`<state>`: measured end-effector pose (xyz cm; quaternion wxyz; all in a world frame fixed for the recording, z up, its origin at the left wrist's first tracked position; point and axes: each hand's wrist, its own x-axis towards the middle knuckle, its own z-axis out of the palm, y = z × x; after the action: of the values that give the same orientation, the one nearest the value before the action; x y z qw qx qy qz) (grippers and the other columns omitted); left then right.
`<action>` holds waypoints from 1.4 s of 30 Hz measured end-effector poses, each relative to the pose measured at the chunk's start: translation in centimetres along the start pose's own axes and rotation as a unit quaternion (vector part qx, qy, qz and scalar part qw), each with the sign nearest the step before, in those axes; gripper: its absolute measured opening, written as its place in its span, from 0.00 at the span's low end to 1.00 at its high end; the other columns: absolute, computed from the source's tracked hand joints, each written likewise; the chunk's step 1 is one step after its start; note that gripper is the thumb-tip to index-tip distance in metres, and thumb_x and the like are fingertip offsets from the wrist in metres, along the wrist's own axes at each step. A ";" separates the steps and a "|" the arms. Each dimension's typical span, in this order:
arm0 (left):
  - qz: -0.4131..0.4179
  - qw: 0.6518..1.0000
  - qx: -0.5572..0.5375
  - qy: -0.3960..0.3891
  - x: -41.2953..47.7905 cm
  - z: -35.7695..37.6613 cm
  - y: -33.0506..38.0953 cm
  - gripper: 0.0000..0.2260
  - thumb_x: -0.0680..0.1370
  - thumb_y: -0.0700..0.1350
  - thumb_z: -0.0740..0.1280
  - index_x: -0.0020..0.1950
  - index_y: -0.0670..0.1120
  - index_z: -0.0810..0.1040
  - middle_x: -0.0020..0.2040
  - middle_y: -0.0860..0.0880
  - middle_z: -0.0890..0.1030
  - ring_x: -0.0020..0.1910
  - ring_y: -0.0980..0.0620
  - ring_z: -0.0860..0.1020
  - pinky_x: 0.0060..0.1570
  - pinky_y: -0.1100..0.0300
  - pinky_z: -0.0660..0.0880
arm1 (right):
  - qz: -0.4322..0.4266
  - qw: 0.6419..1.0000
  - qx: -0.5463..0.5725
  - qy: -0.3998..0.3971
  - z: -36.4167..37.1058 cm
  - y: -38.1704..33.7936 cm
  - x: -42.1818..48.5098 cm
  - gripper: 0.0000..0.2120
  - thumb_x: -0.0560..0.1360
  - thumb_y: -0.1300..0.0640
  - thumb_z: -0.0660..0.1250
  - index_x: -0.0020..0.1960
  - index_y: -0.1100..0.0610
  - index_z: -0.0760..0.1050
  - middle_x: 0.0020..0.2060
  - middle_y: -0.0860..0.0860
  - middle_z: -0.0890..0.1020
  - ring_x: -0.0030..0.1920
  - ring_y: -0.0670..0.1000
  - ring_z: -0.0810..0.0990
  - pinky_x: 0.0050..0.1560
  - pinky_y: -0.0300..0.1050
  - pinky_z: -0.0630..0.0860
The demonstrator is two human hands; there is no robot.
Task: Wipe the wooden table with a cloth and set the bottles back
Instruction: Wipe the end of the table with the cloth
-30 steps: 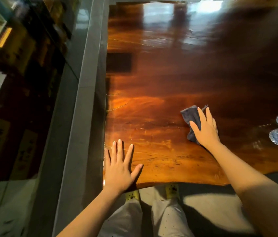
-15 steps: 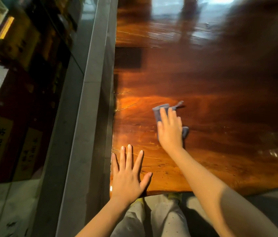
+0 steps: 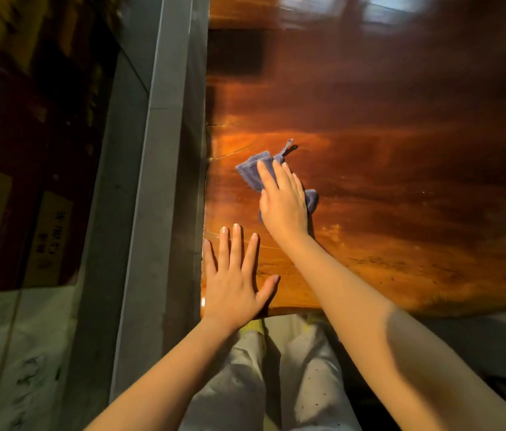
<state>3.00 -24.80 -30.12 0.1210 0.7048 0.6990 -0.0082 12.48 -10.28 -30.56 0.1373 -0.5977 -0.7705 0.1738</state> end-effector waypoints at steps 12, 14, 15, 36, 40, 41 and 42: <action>0.000 1.000 0.012 -0.008 0.2 0.0 -0.1 0.37 0.75 0.68 0.48 0.76 0.45 0.53 0.77 0.41 0.54 0.76 0.42 0.48 0.72 0.36 0.49 | 0.259 0.957 -0.032 0.124 -6.4 12.5 -10.4 0.23 0.80 0.57 0.53 0.75 0.53 0.56 0.75 0.56 0.61 0.75 0.58 0.56 0.73 0.54 0.54; -0.002 1.000 0.014 -0.012 0.3 0.0 -0.1 0.38 0.75 0.69 0.48 0.75 0.44 0.53 0.77 0.41 0.54 0.76 0.42 0.47 0.72 0.36 0.48 | 0.295 0.945 -0.034 0.139 -5.8 11.3 -11.4 0.23 0.80 0.57 0.53 0.75 0.54 0.55 0.74 0.58 0.61 0.75 0.58 0.57 0.73 0.54 0.54; -0.003 1.000 0.014 -0.013 0.2 0.0 -0.1 0.38 0.75 0.69 0.48 0.75 0.43 0.53 0.77 0.41 0.54 0.76 0.42 0.47 0.72 0.37 0.48 | 0.306 0.940 -0.036 0.143 -5.5 10.4 -11.2 0.24 0.80 0.58 0.53 0.75 0.55 0.56 0.74 0.59 0.61 0.74 0.60 0.58 0.73 0.55 0.55; -0.019 0.999 0.000 -0.036 0.4 -0.4 0.0 0.40 0.73 0.69 0.52 0.75 0.42 0.57 0.76 0.43 0.58 0.76 0.42 0.54 0.71 0.38 0.50 | -0.101 0.994 -0.033 -0.020 -2.2 3.8 11.8 0.23 0.77 0.62 0.56 0.72 0.56 0.64 0.70 0.57 0.68 0.72 0.60 0.62 0.70 0.51 0.57; -0.015 0.999 0.003 -0.031 0.4 0.1 -0.2 0.41 0.72 0.70 0.53 0.74 0.42 0.57 0.75 0.42 0.59 0.75 0.43 0.53 0.70 0.38 0.52 | 0.106 0.986 -0.084 0.096 -6.0 12.0 13.0 0.22 0.76 0.62 0.57 0.70 0.56 0.63 0.66 0.59 0.71 0.68 0.61 0.66 0.67 0.55 0.62; -0.016 0.999 0.005 -0.032 0.5 0.1 -0.2 0.41 0.72 0.70 0.52 0.74 0.42 0.57 0.75 0.42 0.60 0.75 0.43 0.53 0.70 0.38 0.53 | 0.154 0.977 -0.087 0.121 -6.9 14.1 12.1 0.22 0.76 0.62 0.57 0.70 0.56 0.63 0.66 0.59 0.72 0.68 0.61 0.66 0.68 0.55 0.62; -0.017 0.999 0.005 -0.032 0.5 0.1 -0.2 0.41 0.72 0.70 0.52 0.74 0.42 0.57 0.75 0.42 0.60 0.75 0.43 0.54 0.70 0.38 0.53 | 0.202 0.965 -0.081 0.150 -7.7 16.1 10.9 0.22 0.77 0.62 0.56 0.71 0.57 0.63 0.67 0.59 0.71 0.69 0.61 0.65 0.69 0.55 0.61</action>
<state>2.84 -24.34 -30.35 0.1394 0.6927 0.7067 -0.0363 27.10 4.76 -30.54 0.1644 -0.7691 -0.6161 0.0437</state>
